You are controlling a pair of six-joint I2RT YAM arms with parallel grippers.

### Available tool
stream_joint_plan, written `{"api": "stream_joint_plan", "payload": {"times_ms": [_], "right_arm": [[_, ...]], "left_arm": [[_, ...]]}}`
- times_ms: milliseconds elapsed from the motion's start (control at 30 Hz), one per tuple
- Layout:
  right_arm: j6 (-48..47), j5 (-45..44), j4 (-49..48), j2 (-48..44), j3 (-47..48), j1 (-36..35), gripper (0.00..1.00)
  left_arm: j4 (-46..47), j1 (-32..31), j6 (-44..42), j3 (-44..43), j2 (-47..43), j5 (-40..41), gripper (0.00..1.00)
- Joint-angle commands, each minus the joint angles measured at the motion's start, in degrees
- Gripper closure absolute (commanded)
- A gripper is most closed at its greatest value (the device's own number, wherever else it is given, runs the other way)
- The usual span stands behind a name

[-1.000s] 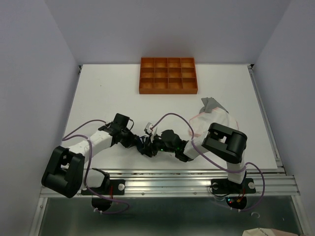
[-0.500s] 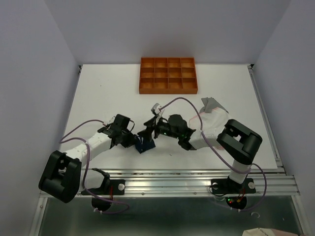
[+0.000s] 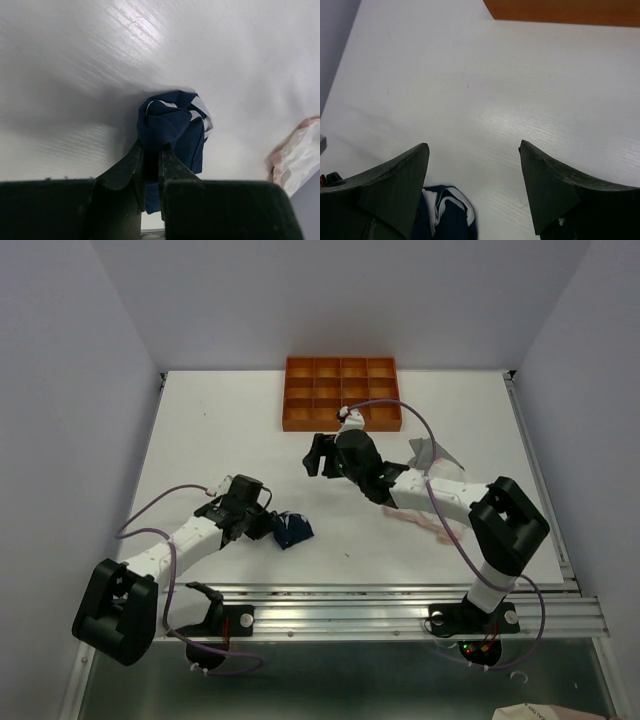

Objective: Roll the underwear

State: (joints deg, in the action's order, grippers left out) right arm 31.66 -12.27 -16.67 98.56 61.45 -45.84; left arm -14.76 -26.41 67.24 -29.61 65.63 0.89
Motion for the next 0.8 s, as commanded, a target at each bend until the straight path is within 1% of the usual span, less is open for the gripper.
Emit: {"api": "stream_joint_plan", "payload": {"times_ms": [0,67,100,167,233,300,400,567,700,733,767], "right_arm": [[1.3,2.3,30.0,-2.1,6.8,-0.6,0.22],[2.0,3.6,32.1,-3.3,4.6,-1.2,0.24],[2.3,7.1,31.9,-3.4,3.9,-1.2,0.26],[1.8,9.8,29.9,-2.4,2.9,-3.5,0.26],[1.6,9.8,30.5,-0.2,4.1,-5.9,0.27],[1.6,11.2,30.7,3.3,5.6,-7.1,0.27],[2.4,10.6,30.4,6.0,6.7,-9.1,0.27],[4.2,9.5,30.0,7.7,6.9,-10.4,0.29],[5.5,10.9,30.0,9.3,6.8,-12.2,0.40],[5.6,11.0,29.9,9.6,7.1,-12.2,0.46],[5.7,10.8,30.2,10.3,7.3,-12.9,0.47]], "left_arm": [[0.7,-0.7,-0.3,0.6,-2.1,2.9,1.00],[0.6,-1.2,-0.4,0.7,-2.3,3.3,1.00],[0.7,-1.4,-0.5,0.9,-2.2,3.4,1.00],[0.7,-2.1,-0.5,0.9,-1.8,3.4,1.00],[0.7,-2.6,-0.8,0.9,-1.2,3.4,1.00],[0.5,-2.9,-1.1,1.0,-0.7,3.4,1.00],[0.2,-3.1,-1.0,1.2,-0.5,3.4,1.00],[0.4,-3.5,-0.5,1.9,-0.8,3.2,1.00],[0.7,-3.6,-0.4,2.4,-1.1,3.2,1.00],[0.8,-3.6,-0.4,2.5,-1.2,3.2,1.00],[0.9,-3.6,-0.4,2.6,-1.2,3.2,1.00]]}}
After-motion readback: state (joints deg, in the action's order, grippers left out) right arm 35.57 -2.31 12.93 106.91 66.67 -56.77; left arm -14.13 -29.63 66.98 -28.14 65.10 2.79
